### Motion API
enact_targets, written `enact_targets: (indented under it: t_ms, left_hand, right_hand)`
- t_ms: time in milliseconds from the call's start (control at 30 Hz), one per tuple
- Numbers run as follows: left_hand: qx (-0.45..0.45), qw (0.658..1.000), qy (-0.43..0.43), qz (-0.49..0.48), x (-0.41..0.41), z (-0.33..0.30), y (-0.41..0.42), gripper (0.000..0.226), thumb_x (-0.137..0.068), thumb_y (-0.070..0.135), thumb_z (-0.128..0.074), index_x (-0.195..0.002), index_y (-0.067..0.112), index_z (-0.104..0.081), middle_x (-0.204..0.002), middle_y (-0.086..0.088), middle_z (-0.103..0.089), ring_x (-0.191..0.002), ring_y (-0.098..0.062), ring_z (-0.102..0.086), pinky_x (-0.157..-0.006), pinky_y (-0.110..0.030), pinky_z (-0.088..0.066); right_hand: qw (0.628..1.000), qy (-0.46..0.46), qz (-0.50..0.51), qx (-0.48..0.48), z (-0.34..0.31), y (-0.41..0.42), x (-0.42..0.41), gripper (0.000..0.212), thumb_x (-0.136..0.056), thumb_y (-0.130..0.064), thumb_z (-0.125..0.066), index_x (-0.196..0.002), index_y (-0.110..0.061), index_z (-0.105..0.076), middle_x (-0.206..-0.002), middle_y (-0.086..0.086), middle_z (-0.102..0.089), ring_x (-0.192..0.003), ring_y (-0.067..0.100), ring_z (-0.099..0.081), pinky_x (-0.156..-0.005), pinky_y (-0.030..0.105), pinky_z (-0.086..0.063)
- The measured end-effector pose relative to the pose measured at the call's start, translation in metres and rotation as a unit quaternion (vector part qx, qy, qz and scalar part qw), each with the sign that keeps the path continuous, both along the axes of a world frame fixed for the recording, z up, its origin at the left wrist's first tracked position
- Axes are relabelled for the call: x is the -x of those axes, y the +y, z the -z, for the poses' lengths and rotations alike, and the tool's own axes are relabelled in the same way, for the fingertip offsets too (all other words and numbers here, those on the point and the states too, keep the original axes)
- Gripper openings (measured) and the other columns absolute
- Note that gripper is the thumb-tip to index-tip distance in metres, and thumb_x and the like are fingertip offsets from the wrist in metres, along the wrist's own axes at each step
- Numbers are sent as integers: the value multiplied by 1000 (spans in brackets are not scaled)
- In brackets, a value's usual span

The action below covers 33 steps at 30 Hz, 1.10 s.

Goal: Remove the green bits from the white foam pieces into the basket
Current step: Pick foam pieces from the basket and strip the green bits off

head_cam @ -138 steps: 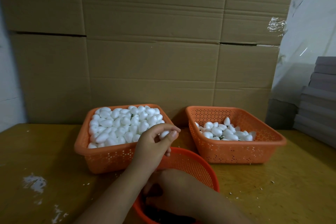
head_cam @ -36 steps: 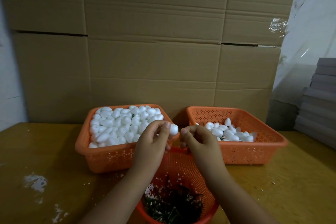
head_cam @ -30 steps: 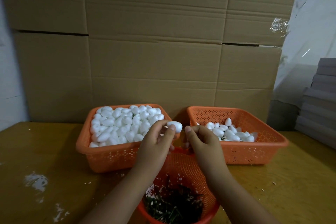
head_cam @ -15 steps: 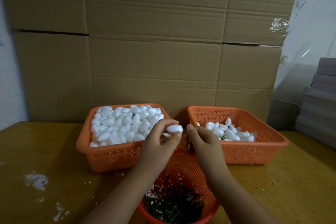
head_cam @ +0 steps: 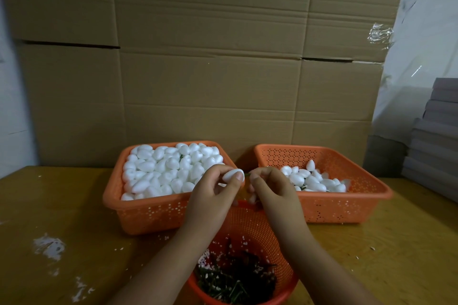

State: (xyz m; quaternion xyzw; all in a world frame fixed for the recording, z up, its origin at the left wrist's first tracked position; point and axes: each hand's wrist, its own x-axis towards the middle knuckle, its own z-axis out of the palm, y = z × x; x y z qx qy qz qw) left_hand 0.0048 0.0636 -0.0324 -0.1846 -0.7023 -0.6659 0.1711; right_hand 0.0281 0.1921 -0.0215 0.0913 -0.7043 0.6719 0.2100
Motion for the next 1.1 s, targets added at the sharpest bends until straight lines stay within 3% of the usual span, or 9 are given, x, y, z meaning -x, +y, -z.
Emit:
enact_targets:
  t_ms: [233,400,600,767,1100]
  left_hand:
    - [3,1000,5,-1,2,-1,2,8,-93,31,-63,-89,37,-66,-87,12,-71,-70,-9,-66,-63,-21,-51]
    - [-7,1000,4,23,-2,-3,2,27,-92,24,-65,-90,51,-62,-93,17,-70,-69,-2,-65,-60,-15,-49]
    - [-4,999,-22,23,-2,0,0,26,-88,23,-70,-102,44,-61,-100,7,-68,-76,-12,-66,-67,-23,-50]
    - [1,999,-18,37,-3,-2,1,26,-89,20,-69,-106,37,-61,-97,5,-68,-74,-9,-65,-66,-20,-49]
    - [12,999,-9,44,-3,-1,1,20,-89,20,-68,-91,39,-64,-93,14,-69,-74,-5,-64,-66,-20,-49]
  right_hand:
    - [1000,11,10,4,0,1,0,11,-95,-11,-58,-88,-5,-64,-63,2,-58,-56,8,-52,-53,17,-43]
    - [1000,9,27,10,1,2,2,16,-96,-15,-57,-86,-4,-64,-59,4,-56,-55,8,-51,-53,18,-42]
    - [999,-3,38,18,2,3,3,25,-96,-21,-57,-76,-5,-61,-56,4,-54,-54,9,-50,-53,17,-42]
    - [999,-7,45,18,2,3,4,33,-97,-22,-56,-68,-7,-56,-52,1,-54,-51,7,-50,-52,15,-42]
    - [999,-5,45,6,2,4,3,38,-97,-25,-54,-64,-9,-54,-56,7,-54,-55,12,-50,-54,19,-42]
